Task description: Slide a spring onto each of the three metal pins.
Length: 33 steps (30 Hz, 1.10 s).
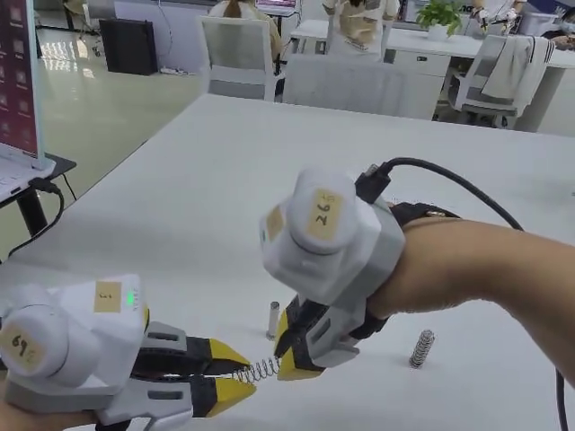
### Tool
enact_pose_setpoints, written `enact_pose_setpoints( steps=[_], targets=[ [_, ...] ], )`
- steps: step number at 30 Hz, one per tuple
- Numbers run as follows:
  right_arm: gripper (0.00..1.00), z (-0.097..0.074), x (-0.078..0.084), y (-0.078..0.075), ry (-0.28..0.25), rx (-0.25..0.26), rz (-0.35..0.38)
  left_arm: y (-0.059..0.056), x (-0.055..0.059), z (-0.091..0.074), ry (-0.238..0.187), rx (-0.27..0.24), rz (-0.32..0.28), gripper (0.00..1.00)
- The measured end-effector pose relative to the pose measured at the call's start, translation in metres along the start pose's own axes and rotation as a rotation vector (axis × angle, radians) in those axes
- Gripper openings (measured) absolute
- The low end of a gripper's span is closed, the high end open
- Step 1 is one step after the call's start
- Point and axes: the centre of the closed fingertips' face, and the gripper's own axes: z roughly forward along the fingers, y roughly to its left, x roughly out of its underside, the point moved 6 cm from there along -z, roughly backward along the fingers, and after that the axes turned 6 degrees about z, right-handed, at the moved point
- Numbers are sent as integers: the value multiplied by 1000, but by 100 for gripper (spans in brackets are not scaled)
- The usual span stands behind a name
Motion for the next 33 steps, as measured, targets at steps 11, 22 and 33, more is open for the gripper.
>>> enact_pose_setpoints(
  steps=[11,22,33],
  targets=[
    [8,-9,-16,2,-46,14,-26,-1,0,3,4,0,-2,3],
    [8,-12,-24,2,-77,16,-29,-1,-4,3,-5,-10,0,2],
    [10,-6,-23,1,-69,6,-16,0,-7,1,-22,-22,-10,2]
  ],
)
